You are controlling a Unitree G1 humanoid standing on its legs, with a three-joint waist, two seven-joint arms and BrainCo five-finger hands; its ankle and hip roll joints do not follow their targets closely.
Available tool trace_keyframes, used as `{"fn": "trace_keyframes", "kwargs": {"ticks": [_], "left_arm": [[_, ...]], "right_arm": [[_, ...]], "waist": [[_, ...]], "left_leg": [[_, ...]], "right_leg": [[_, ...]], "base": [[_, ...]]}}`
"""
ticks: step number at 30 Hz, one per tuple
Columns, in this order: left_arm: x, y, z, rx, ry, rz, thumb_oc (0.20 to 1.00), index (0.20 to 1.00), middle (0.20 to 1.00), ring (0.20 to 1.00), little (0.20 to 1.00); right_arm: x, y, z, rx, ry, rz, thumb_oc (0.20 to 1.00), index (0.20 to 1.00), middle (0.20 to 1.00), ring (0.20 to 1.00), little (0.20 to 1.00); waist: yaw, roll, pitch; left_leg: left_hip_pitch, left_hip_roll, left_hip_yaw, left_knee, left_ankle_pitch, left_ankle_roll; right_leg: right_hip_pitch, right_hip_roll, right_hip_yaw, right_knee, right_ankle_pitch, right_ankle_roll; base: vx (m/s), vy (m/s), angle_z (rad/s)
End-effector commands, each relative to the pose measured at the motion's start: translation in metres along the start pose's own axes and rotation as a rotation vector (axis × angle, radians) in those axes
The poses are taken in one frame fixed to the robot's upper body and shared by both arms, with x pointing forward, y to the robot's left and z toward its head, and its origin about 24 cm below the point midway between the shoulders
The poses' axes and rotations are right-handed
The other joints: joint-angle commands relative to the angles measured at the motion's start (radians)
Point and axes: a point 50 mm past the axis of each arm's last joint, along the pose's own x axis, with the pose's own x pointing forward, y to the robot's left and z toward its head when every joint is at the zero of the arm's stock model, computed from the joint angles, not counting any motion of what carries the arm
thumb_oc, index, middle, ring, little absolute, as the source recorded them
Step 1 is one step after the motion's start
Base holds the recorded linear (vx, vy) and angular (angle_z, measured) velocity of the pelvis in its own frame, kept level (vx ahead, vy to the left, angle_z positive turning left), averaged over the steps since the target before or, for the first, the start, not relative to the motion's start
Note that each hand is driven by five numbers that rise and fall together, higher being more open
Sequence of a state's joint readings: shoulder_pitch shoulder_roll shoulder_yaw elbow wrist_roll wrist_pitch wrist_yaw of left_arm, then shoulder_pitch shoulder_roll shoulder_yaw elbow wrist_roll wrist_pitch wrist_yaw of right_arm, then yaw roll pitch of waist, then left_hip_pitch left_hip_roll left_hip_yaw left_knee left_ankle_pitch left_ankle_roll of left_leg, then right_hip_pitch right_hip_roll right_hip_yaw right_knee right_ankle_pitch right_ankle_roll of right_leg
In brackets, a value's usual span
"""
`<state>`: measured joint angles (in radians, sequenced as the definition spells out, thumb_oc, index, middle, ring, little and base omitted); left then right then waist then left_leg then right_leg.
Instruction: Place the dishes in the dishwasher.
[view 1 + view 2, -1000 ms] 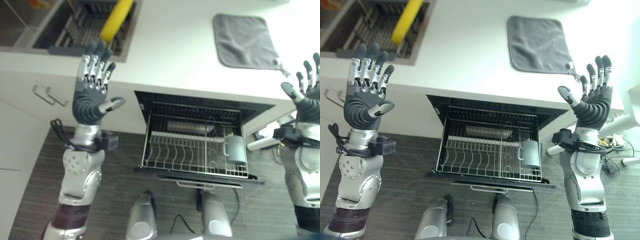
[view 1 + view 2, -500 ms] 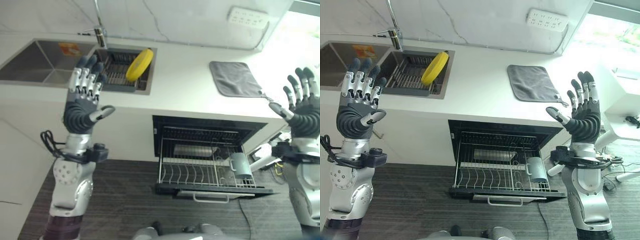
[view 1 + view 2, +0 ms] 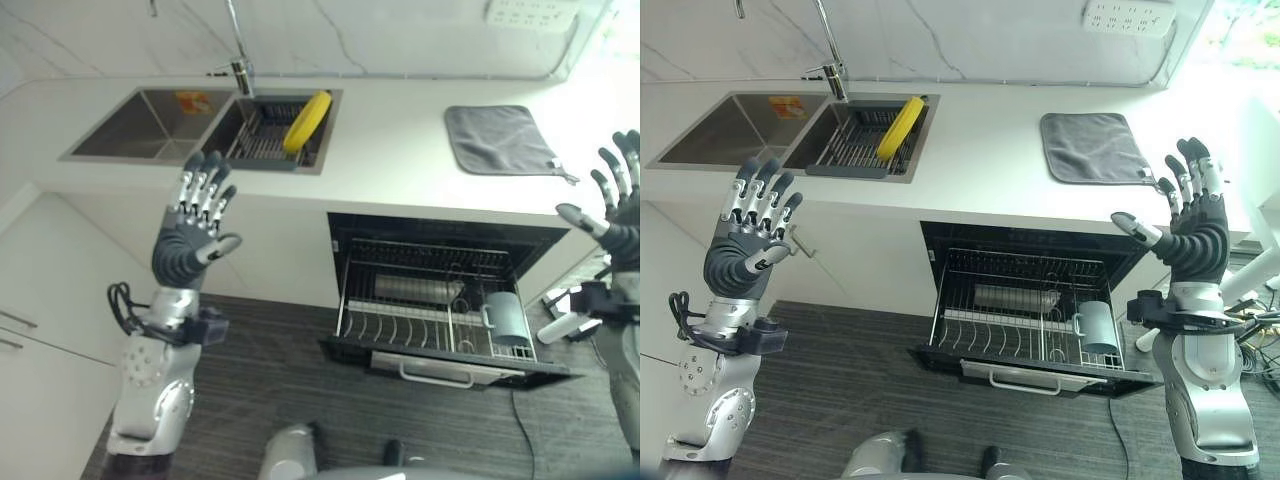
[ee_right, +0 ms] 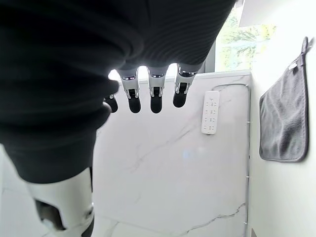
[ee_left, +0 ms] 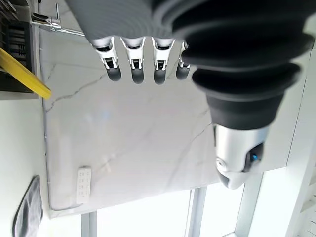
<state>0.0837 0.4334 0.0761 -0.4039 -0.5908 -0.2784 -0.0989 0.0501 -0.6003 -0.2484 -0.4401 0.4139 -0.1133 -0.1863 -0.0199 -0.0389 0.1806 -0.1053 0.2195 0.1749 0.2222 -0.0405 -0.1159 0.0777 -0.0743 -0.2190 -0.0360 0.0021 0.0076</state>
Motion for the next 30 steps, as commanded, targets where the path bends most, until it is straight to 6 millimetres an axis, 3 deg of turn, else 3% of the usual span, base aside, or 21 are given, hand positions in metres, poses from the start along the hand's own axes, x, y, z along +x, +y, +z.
{"fn": "trace_keyframes", "kwargs": {"ticks": [1,3,4,6,8,12,13,16,19,22,23,30], "left_arm": [[0.009,-0.001,0.024,0.01,-0.133,-0.014,1.0,1.0,1.0,1.0,1.0],[0.009,-0.001,0.023,0.014,-0.139,-0.014,1.0,1.0,1.0,1.0,1.0],[0.01,-0.002,0.022,0.018,-0.153,-0.013,1.0,1.0,1.0,1.0,1.0],[0.013,-0.001,0.02,-0.005,-0.143,-0.023,1.0,1.0,1.0,1.0,1.0],[0.018,-0.001,0.019,-0.066,-0.109,-0.063,1.0,1.0,1.0,1.0,1.0],[0.019,-0.004,0.022,-0.054,-0.082,-0.11,1.0,1.0,1.0,1.0,1.0],[0.019,-0.003,0.023,-0.043,-0.075,-0.11,1.0,1.0,1.0,1.0,1.0],[0.02,-0.002,0.021,-0.013,-0.046,-0.111,1.0,1.0,1.0,1.0,1.0],[0.02,-0.003,0.017,-0.027,-0.021,-0.133,1.0,1.0,1.0,1.0,1.0],[0.019,-0.006,0.013,-0.052,-0.019,-0.155,1.0,1.0,1.0,1.0,1.0],[0.018,-0.01,0.011,-0.046,-0.032,-0.162,1.0,1.0,1.0,1.0,1.0],[0.02,-0.012,0.007,-0.107,-0.034,-0.132,1.0,1.0,1.0,1.0,1.0]], "right_arm": [[0.009,0.0,0.023,0.01,-0.124,0.04,1.0,1.0,1.0,1.0,1.0],[0.011,0.0,0.024,0.003,-0.13,0.046,1.0,1.0,1.0,1.0,1.0],[0.016,0.002,0.027,-0.015,-0.153,0.037,1.0,1.0,1.0,1.0,1.0],[0.018,0.001,0.028,-0.022,-0.172,-0.001,1.0,1.0,1.0,1.0,1.0],[0.013,-0.004,0.031,-0.02,-0.186,-0.068,1.0,1.0,1.0,1.0,1.0],[0.005,-0.003,0.032,0.008,-0.177,-0.084,1.0,1.0,1.0,1.0,1.0],[0.006,0.0,0.029,0.015,-0.173,-0.075,1.0,1.0,1.0,1.0,1.0],[0.009,0.008,0.024,0.04,-0.157,-0.058,1.0,1.0,1.0,1.0,1.0],[0.003,0.006,0.019,0.035,-0.13,-0.069,1.0,1.0,1.0,1.0,1.0],[-0.007,-0.001,0.015,0.027,-0.108,-0.082,1.0,1.0,1.0,1.0,1.0],[-0.009,-0.001,0.014,0.029,-0.106,-0.07,1.0,1.0,1.0,1.0,1.0],[0.0,0.003,0.01,0.057,-0.105,-0.068,1.0,1.0,1.0,1.0,1.0]], "waist": [[-0.013,0.003,-0.028],[-0.011,0.011,-0.029],[-0.007,0.023,-0.024],[-0.014,0.029,-0.017],[-0.005,0.022,-0.008],[0.018,0.006,0.0],[0.029,0.006,-0.001],[0.049,0.013,-0.006],[0.027,0.009,-0.012],[-0.008,0.002,-0.024],[-0.018,0.003,-0.032],[-0.016,0.014,-0.057]], "left_leg": [[0.12,0.014,-0.036,-0.272,0.147,-0.013],[0.128,0.029,-0.063,-0.297,0.158,-0.024],[0.118,0.018,-0.081,-0.289,0.147,-0.027],[0.116,0.008,-0.039,-0.281,0.134,-0.025],[0.117,-0.046,-0.039,-0.268,0.106,0.001],[0.156,-0.126,-0.032,-0.293,0.07,0.045],[0.162,-0.133,-0.022,-0.297,0.065,0.052],[0.166,-0.151,-0.008,-0.297,0.056,0.081],[0.17,-0.18,-0.047,-0.289,0.048,0.117],[0.182,-0.211,-0.07,-0.298,0.052,0.129],[0.196,-0.229,-0.07,-0.307,0.05,0.127],[0.204,-0.242,-0.07,-0.309,0.042,0.118]], "right_leg": [[0.008,-0.009,0.091,-0.046,0.038,0.064],[-0.003,-0.019,0.106,-0.046,0.04,0.071],[-0.02,-0.049,0.12,-0.043,0.046,0.09],[-0.032,-0.097,0.107,-0.036,0.059,0.123],[-0.034,-0.179,0.076,-0.01,0.093,0.169],[-0.065,-0.281,0.0,0.017,0.198,0.19],[-0.066,-0.283,-0.025,0.032,0.191,0.189],[-0.065,-0.226,-0.064,0.106,0.121,0.167],[-0.075,-0.068,0.013,0.192,-0.002,0.124],[-0.077,0.037,0.088,0.168,-0.017,0.092],[-0.06,0.065,0.077,0.101,-0.008,0.08],[-0.022,0.071,0.075,-0.011,0.037,0.077]], "base": [[0.08,0.536,-0.38],[0.02,0.497,-0.53],[-0.01,0.623,-0.52],[0.02,0.726,-0.45],[0.11,0.667,0.05],[0.09,0.438,0.45],[0.05,0.431,-0.13],[0.02,0.296,-0.34],[0.05,0.204,-0.14],[0.06,0.068,0.07],[0.07,0.004,0.17],[0.07,-0.096,-0.04]]}}
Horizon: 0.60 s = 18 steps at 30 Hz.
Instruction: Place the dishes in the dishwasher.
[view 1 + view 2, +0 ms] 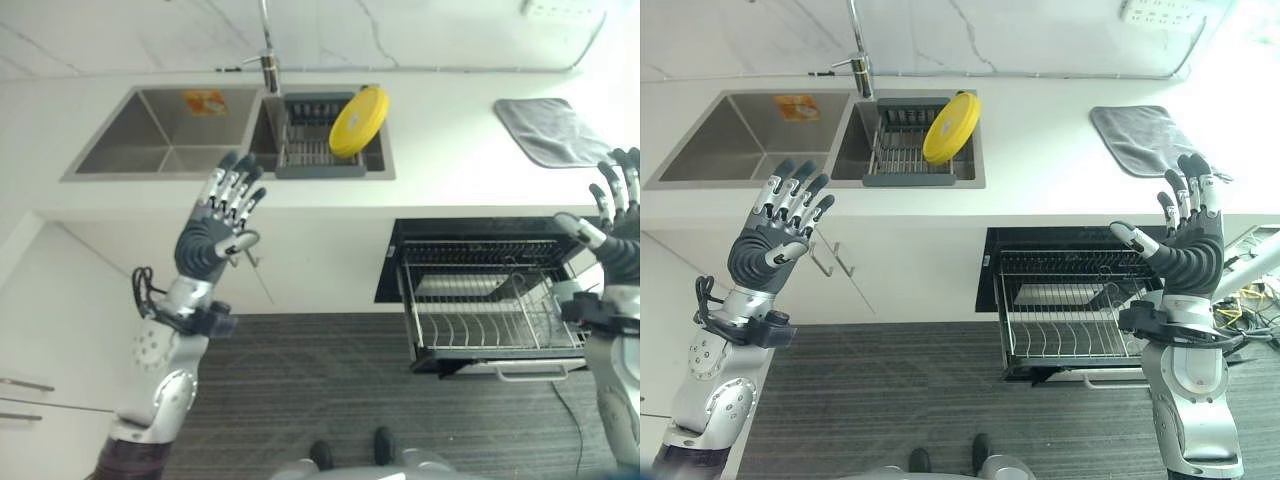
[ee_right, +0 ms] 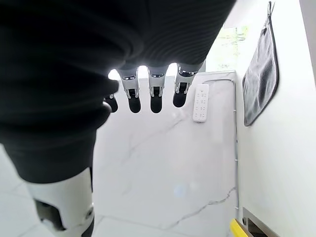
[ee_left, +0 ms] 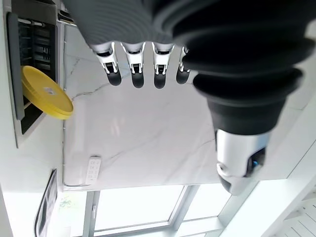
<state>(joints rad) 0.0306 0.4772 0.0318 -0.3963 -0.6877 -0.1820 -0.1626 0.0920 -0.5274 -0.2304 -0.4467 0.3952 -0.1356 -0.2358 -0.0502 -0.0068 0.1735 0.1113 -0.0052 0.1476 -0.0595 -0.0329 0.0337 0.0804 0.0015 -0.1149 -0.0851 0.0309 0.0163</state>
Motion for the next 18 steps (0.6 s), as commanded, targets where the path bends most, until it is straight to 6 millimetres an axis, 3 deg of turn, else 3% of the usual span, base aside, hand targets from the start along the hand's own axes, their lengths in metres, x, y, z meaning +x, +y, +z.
{"fn": "trace_keyframes", "kwargs": {"ticks": [1,5,7,9,10,11,14,15,18], "left_arm": [[0.0087,-0.0052,0.0127,-0.015,-0.11,-0.026,1.0,1.0,1.0,1.0,1.0],[0.0096,-0.007,0.0101,-0.027,-0.109,-0.025,1.0,1.0,1.0,1.0,1.0],[0.0082,-0.0062,0.0089,-0.039,-0.099,-0.019,1.0,1.0,1.0,1.0,1.0],[0.0072,-0.0073,0.0086,-0.04,-0.1,-0.026,1.0,1.0,1.0,1.0,1.0],[0.0065,-0.009,0.0094,-0.045,-0.107,-0.037,1.0,1.0,1.0,1.0,1.0],[0.0066,-0.01,0.0099,-0.047,-0.111,-0.043,1.0,1.0,1.0,1.0,1.0],[0.0055,-0.0087,0.0107,-0.049,-0.117,-0.04,1.0,1.0,1.0,1.0,1.0],[0.005,-0.007,0.0107,-0.04,-0.12,-0.014,1.0,1.0,1.0,1.0,1.0],[0.0033,-0.005,0.0074,-0.027,-0.122,0.02,1.0,1.0,1.0,1.0,1.0]], "right_arm": [[0.0131,0.004,0.0196,0.019,-0.14,0.012,1.0,1.0,1.0,1.0,1.0],[0.0146,0.0052,0.0192,0.017,-0.133,0.015,1.0,1.0,1.0,1.0,1.0],[0.0138,0.0026,0.0176,0.0,-0.117,0.017,1.0,1.0,1.0,1.0,1.0],[0.0133,-0.0001,0.0184,-0.007,-0.117,0.013,1.0,1.0,1.0,1.0,1.0],[0.0138,-0.0028,0.0202,-0.018,-0.125,0.007,1.0,1.0,1.0,1.0,1.0],[0.0147,-0.0034,0.0212,-0.023,-0.129,0.002,1.0,1.0,1.0,1.0,1.0],[0.0195,-0.0032,0.0233,-0.025,-0.14,0.003,1.0,1.0,1.0,1.0,1.0],[0.0209,-0.0011,0.0239,-0.024,-0.15,0.025,1.0,1.0,1.0,1.0,1.0],[0.0215,-0.0014,0.0247,-0.016,-0.16,0.049,1.0,1.0,1.0,1.0,1.0]], "waist": [[0.012,-0.016,-0.057],[0.001,-0.01,-0.072],[-0.007,-0.012,-0.068],[-0.006,-0.027,-0.046],[-0.002,-0.038,-0.022],[-0.001,-0.038,-0.015],[-0.01,-0.032,-0.007],[-0.008,-0.015,-0.011],[0.005,0.0,-0.007]], "left_leg": [[-0.012,-0.016,-0.038,-0.028,0.035,-0.035],[-0.009,-0.009,-0.007,-0.028,0.033,-0.041],[-0.014,-0.004,0.043,0.025,0.026,-0.058],[-0.071,0.001,0.049,0.181,0.019,-0.077],[-0.144,0.015,0.046,0.344,0.042,-0.099],[-0.171,0.035,0.046,0.376,0.061,-0.11],[-0.162,0.103,0.095,0.259,0.072,-0.11],[-0.147,0.133,0.075,0.073,0.125,-0.121],[-0.195,0.188,0.013,-0.028,0.239,-0.162]], "right_leg": [[-0.015,-0.001,-0.025,0.017,0.018,0.067],[-0.009,0.003,-0.022,0.003,0.02,0.061],[-0.001,0.005,-0.026,0.003,0.013,0.049],[0.008,-0.003,-0.017,0.007,0.017,0.034],[0.01,-0.014,-0.02,0.02,0.018,0.02],[0.011,-0.014,-0.025,0.023,0.019,0.017],[0.021,-0.012,-0.034,0.024,0.012,0.022],[0.036,0.002,-0.011,0.009,-0.002,0.029],[0.063,0.023,0.019,-0.001,-0.031,0.019]], "base": [[0.09,-0.143,0.04],[0.09,-0.139,0.03],[0.08,-0.189,0.0],[-0.01,-0.154,0.07],[-0.04,-0.145,0.26],[-0.03,-0.1,0.27],[0.08,0.091,0.31],[0.19,0.243,0.31],[0.2,0.206,-0.11]]}}
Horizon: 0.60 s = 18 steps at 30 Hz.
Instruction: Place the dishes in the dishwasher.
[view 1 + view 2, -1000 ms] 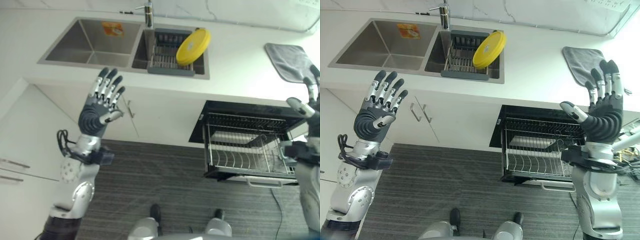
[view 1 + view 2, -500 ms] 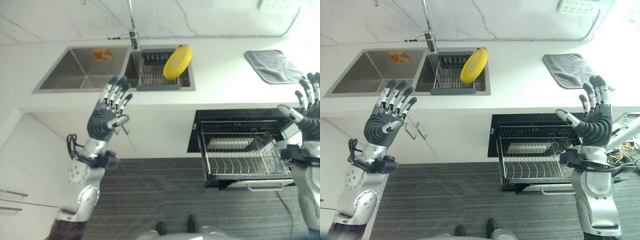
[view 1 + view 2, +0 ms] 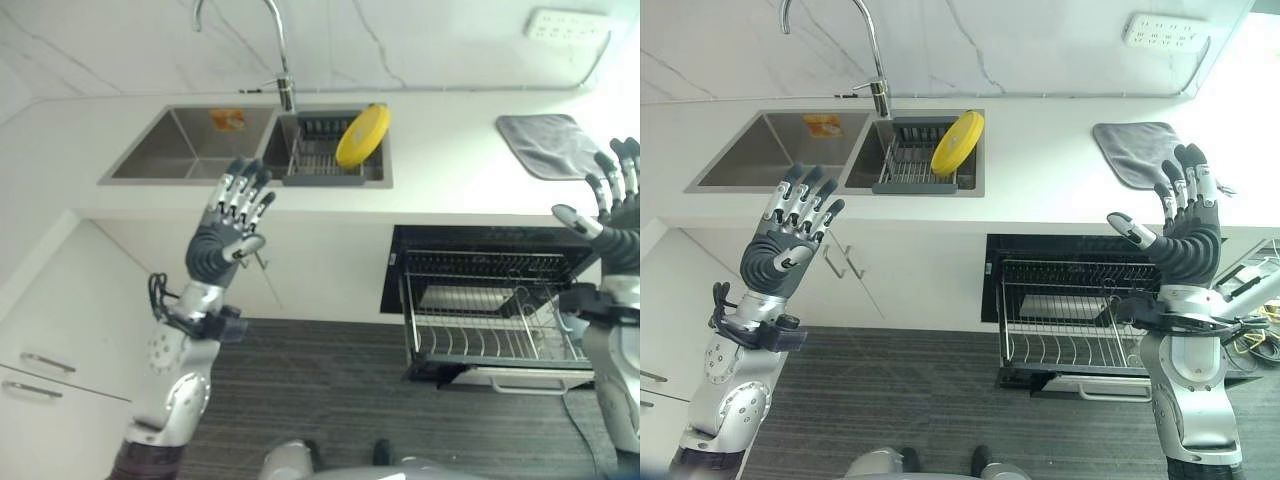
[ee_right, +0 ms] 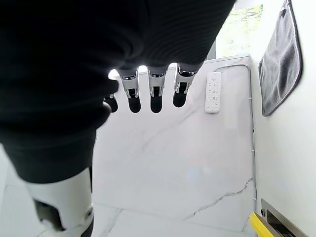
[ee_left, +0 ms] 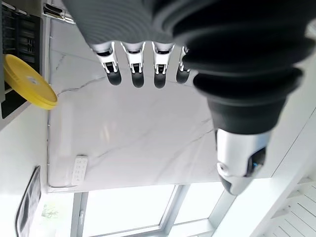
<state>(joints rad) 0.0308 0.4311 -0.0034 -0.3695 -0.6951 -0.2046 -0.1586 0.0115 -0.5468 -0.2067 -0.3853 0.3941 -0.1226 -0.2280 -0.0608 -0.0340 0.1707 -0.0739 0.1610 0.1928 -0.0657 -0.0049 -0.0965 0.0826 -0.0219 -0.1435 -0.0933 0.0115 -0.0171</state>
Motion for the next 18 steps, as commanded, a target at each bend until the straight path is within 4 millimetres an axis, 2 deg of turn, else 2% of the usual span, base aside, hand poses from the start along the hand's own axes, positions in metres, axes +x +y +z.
{"fn": "trace_keyframes", "kwargs": {"ticks": [1,4,6,8,10,12,14,16,18], "left_arm": [[0.003,0.0,0.017,0.031,-0.121,-0.007,1.0,1.0,1.0,1.0,1.0],[-0.003,0.003,0.017,0.024,-0.122,-0.017,1.0,1.0,1.0,1.0,1.0],[-0.007,0.005,0.018,0.031,-0.112,-0.001,1.0,1.0,1.0,1.0,1.0],[-0.007,0.007,0.018,0.036,-0.093,0.018,1.0,1.0,1.0,1.0,1.0],[-0.002,0.006,0.018,0.028,-0.074,-0.008,1.0,1.0,1.0,1.0,1.0],[0.002,0.003,0.018,0.034,-0.067,-0.042,1.0,1.0,1.0,1.0,1.0],[0.007,0.001,0.018,0.043,-0.05,-0.073,1.0,1.0,1.0,1.0,1.0],[0.01,0.0,0.019,0.063,-0.038,-0.084,1.0,1.0,1.0,1.0,1.0],[0.01,0.001,0.02,0.128,-0.036,-0.065,1.0,1.0,1.0,1.0,1.0]], "right_arm": [[0.007,-0.007,0.028,-0.024,-0.159,0.029,1.0,1.0,1.0,1.0,1.0],[0.006,-0.013,0.029,-0.037,-0.162,0.021,1.0,1.0,1.0,1.0,1.0],[0.004,-0.011,0.031,-0.037,-0.165,0.034,1.0,1.0,1.0,1.0,1.0],[0.002,-0.01,0.032,-0.029,-0.159,0.045,1.0,1.0,1.0,1.0,1.0],[0.0,-0.01,0.036,-0.034,-0.16,0.036,1.0,1.0,1.0,1.0,1.0],[-0.001,-0.009,0.037,-0.038,-0.17,0.025,1.0,1.0,1.0,1.0,1.0],[-0.001,-0.008,0.038,-0.029,-0.181,0.002,1.0,1.0,1.0,1.0,1.0],[-0.002,-0.007,0.037,-0.017,-0.186,-0.012,1.0,1.0,1.0,1.0,1.0],[-0.003,-0.006,0.035,-0.012,-0.185,-0.018,1.0,1.0,1.0,1.0,1.0]], "waist": [[0.018,0.031,-0.001],[0.021,0.04,0.007],[0.033,0.044,0.01],[0.037,0.04,0.006],[0.053,0.022,-0.014],[0.062,0.014,-0.024],[0.074,0.002,-0.035],[0.081,-0.001,-0.042],[0.084,0.0,-0.045]], "left_leg": [[-0.039,0.042,-0.037,-0.022,0.234,-0.041],[-0.054,0.052,-0.02,-0.022,0.247,-0.044],[-0.048,0.046,-0.048,-0.022,0.231,-0.04],[-0.025,0.033,-0.046,-0.022,0.202,-0.028],[-0.006,-0.02,-0.067,-0.022,0.165,-0.001],[0.005,-0.049,-0.072,-0.022,0.146,0.016],[0.022,-0.089,-0.091,-0.022,0.125,0.048],[0.032,-0.121,-0.1,-0.022,0.111,0.074],[0.043,-0.146,-0.11,-0.022,0.1,0.092]], "right_leg": [[0.071,0.049,0.047,0.009,-0.021,0.047],[0.088,0.046,0.038,0.03,-0.048,0.044],[0.096,0.022,0.043,0.053,-0.061,0.051],[0.113,-0.002,0.049,0.075,-0.075,0.066],[0.141,-0.037,0.047,0.071,-0.075,0.097],[0.138,-0.061,0.029,0.083,-0.07,0.12],[0.127,-0.097,0.012,0.121,-0.061,0.146],[0.107,-0.122,0.007,0.172,-0.039,0.158],[0.081,-0.138,0.006,0.232,-0.011,0.154]], "base": [[0.22,0.19,-0.28],[0.23,0.206,-0.18],[0.42,0.365,-0.25],[0.42,0.361,-0.35],[0.34,0.295,-0.14],[0.29,0.269,0.26],[0.28,0.308,0.22],[0.22,0.32,0.29],[0.18,0.332,0.34]]}}
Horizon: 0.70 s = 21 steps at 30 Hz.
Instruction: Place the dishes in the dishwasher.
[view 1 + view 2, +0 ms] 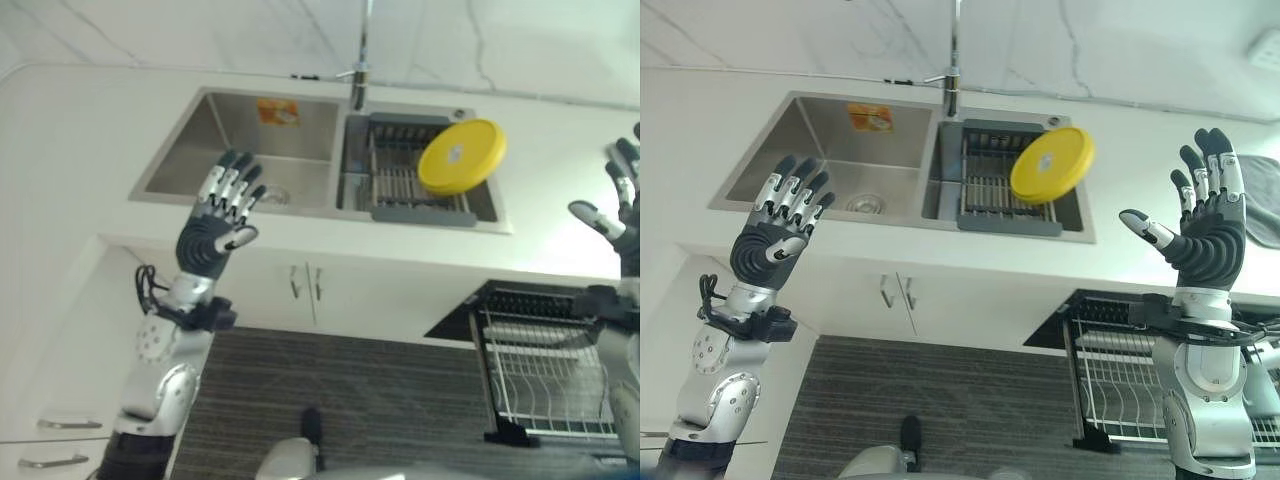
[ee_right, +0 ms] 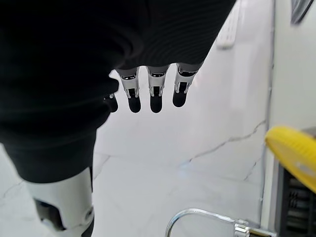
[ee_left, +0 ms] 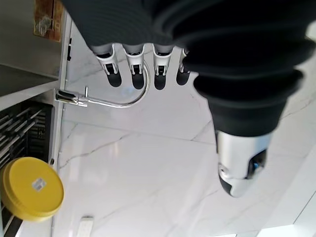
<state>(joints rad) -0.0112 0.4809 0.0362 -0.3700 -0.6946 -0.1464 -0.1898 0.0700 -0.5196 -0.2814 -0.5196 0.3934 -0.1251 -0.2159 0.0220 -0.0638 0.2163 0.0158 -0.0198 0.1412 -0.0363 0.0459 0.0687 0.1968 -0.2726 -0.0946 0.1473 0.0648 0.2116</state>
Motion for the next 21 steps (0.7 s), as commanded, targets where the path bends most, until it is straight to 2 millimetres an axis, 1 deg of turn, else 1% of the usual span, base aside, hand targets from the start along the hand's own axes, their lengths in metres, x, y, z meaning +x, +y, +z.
{"fn": "trace_keyframes", "kwargs": {"ticks": [1,2,3,5,6,7,8,9,10,11,12,13,15,16,18,21], "left_arm": [[0.001,-0.003,0.014,0.128,-0.058,0.005,1.0,1.0,1.0,1.0,1.0],[0.001,0.0,0.016,0.164,-0.059,0.018,1.0,1.0,1.0,1.0,1.0],[0.001,0.001,0.017,0.179,-0.057,0.032,1.0,1.0,1.0,1.0,1.0],[0.0,0.003,0.017,0.202,-0.056,0.057,1.0,1.0,1.0,1.0,1.0],[0.0,0.004,0.017,0.21,-0.057,0.067,1.0,1.0,1.0,1.0,1.0],[0.001,0.004,0.018,0.223,-0.059,0.072,1.0,1.0,1.0,1.0,1.0],[0.001,0.003,0.018,0.227,-0.06,0.07,1.0,1.0,1.0,1.0,1.0],[0.003,0.002,0.019,0.233,-0.063,0.069,1.0,1.0,1.0,1.0,1.0],[0.004,0.002,0.019,0.238,-0.064,0.07,1.0,1.0,1.0,1.0,1.0],[0.004,0.001,0.018,0.245,-0.067,0.068,1.0,1.0,1.0,1.0,1.0],[0.005,0.001,0.017,0.247,-0.07,0.067,1.0,1.0,1.0,1.0,1.0],[0.005,0.0,0.017,0.253,-0.073,0.068,1.0,1.0,1.0,1.0,1.0],[0.009,-0.004,0.014,0.265,-0.071,0.06,1.0,1.0,1.0,1.0,1.0],[0.009,-0.005,0.013,0.265,-0.068,0.058,1.0,1.0,1.0,1.0,1.0],[0.008,-0.007,0.012,0.269,-0.06,0.045,1.0,1.0,1.0,1.0,1.0],[0.008,-0.009,0.013,0.277,-0.059,0.03,1.0,1.0,1.0,1.0,1.0]], "right_arm": [[0.007,0.0,0.009,-0.011,-0.092,-0.005,1.0,1.0,1.0,1.0,1.0],[0.005,0.0,0.008,-0.014,-0.089,-0.006,1.0,1.0,1.0,1.0,1.0],[0.004,0.0,0.006,-0.013,-0.082,-0.008,1.0,1.0,1.0,1.0,1.0],[0.003,0.003,0.004,-0.008,-0.072,0.013,1.0,1.0,1.0,1.0,1.0],[0.003,0.005,0.004,-0.004,-0.071,0.027,1.0,1.0,1.0,1.0,1.0],[0.003,0.007,0.003,-0.006,-0.067,0.038,1.0,1.0,1.0,1.0,1.0],[0.003,0.007,0.003,-0.008,-0.065,0.042,1.0,1.0,1.0,1.0,1.0],[0.004,0.004,0.003,-0.015,-0.059,0.049,1.0,1.0,1.0,1.0,1.0],[0.004,0.003,0.003,-0.017,-0.056,0.045,1.0,1.0,1.0,1.0,1.0],[0.005,-0.001,0.002,-0.012,-0.049,0.04,1.0,1.0,1.0,1.0,1.0],[0.005,-0.003,0.001,0.0,-0.046,0.045,1.0,1.0,1.0,1.0,1.0],[0.005,-0.005,0.002,0.005,-0.048,0.047,1.0,1.0,1.0,1.0,1.0],[0.007,-0.005,0.004,0.018,-0.067,0.055,1.0,1.0,1.0,1.0,1.0],[0.007,-0.005,0.004,0.019,-0.066,0.052,1.0,1.0,1.0,1.0,1.0],[0.007,-0.003,0.003,0.025,-0.064,0.05,1.0,1.0,1.0,1.0,1.0],[0.005,-0.003,0.001,0.022,-0.038,0.025,1.0,1.0,1.0,1.0,1.0]], "waist": [[-0.001,0.034,-0.092],[0.001,0.038,-0.094],[0.002,0.043,-0.094],[-0.008,0.058,-0.087],[-0.015,0.062,-0.082],[-0.022,0.062,-0.079],[-0.025,0.061,-0.078],[-0.032,0.056,-0.078],[-0.035,0.055,-0.077],[-0.046,0.053,-0.072],[-0.055,0.051,-0.068],[-0.063,0.049,-0.066],[-0.085,0.042,-0.061],[-0.086,0.041,-0.062],[-0.087,0.038,-0.065],[-0.088,0.034,-0.069]], "left_leg": [[-0.04,0.027,-0.059,-0.051,0.044,-0.064],[-0.035,0.007,-0.068,-0.051,0.039,-0.052],[-0.023,-0.003,-0.078,-0.051,0.034,-0.044],[0.007,-0.013,-0.087,-0.051,0.019,-0.033],[0.019,-0.012,-0.083,-0.051,0.014,-0.032],[0.024,-0.015,-0.078,-0.051,0.011,-0.034],[0.026,-0.016,-0.076,-0.051,0.012,-0.035],[0.034,-0.024,-0.071,-0.051,0.005,-0.034],[0.038,-0.026,-0.068,-0.051,0.002,-0.034],[0.051,-0.028,-0.064,-0.051,-0.01,-0.036],[0.063,-0.027,-0.062,-0.051,-0.02,-0.037],[0.07,-0.027,-0.063,-0.051,-0.027,-0.037],[0.092,-0.029,-0.077,-0.051,-0.062,-0.039],[0.098,-0.03,-0.081,-0.051,-0.069,-0.038],[0.11,-0.027,-0.086,-0.051,-0.087,-0.037],[0.124,-0.018,-0.089,-0.051,-0.104,-0.037]], "right_leg": [[-0.052,0.115,-0.038,0.033,-0.064,-0.079],[-0.071,0.115,-0.034,0.099,-0.056,-0.084],[-0.1,0.11,-0.044,0.164,-0.028,-0.085],[-0.176,0.122,-0.044,0.308,-0.001,-0.09],[-0.218,0.136,-0.038,0.342,-0.008,-0.097],[-0.242,0.157,-0.037,0.338,-0.028,-0.104],[-0.247,0.166,-0.038,0.33,-0.037,-0.106],[-0.252,0.178,-0.068,0.256,-0.054,-0.111],[-0.254,0.176,-0.079,0.229,-0.054,-0.111],[-0.261,0.168,-0.097,0.17,-0.042,-0.108],[-0.27,0.165,-0.1,0.126,-0.027,-0.104],[-0.279,0.163,-0.095,0.098,-0.018,-0.101],[-0.306,0.146,-0.052,0.001,0.053,-0.077],[-0.308,0.141,-0.046,-0.018,0.072,-0.072],[-0.311,0.128,-0.035,-0.051,0.1,-0.063],[-0.296,0.118,-0.023,-0.097,0.111,-0.057]], "base": [[0.21,0.393,0.13],[0.2,0.397,0.1],[0.17,0.366,0.04],[0.12,0.307,-0.01],[0.1,0.232,-0.15],[0.06,0.144,-0.26],[0.1,0.119,-0.29],[0.09,0.082,-0.16],[0.12,0.07,-0.12],[0.1,0.03,-0.11],[0.1,0.01,-0.11],[0.09,-0.034,-0.04],[0.12,-0.101,-0.08],[0.11,-0.119,-0.04],[0.11,-0.134,0.01],[0.12,-0.205,-0.02]]}}
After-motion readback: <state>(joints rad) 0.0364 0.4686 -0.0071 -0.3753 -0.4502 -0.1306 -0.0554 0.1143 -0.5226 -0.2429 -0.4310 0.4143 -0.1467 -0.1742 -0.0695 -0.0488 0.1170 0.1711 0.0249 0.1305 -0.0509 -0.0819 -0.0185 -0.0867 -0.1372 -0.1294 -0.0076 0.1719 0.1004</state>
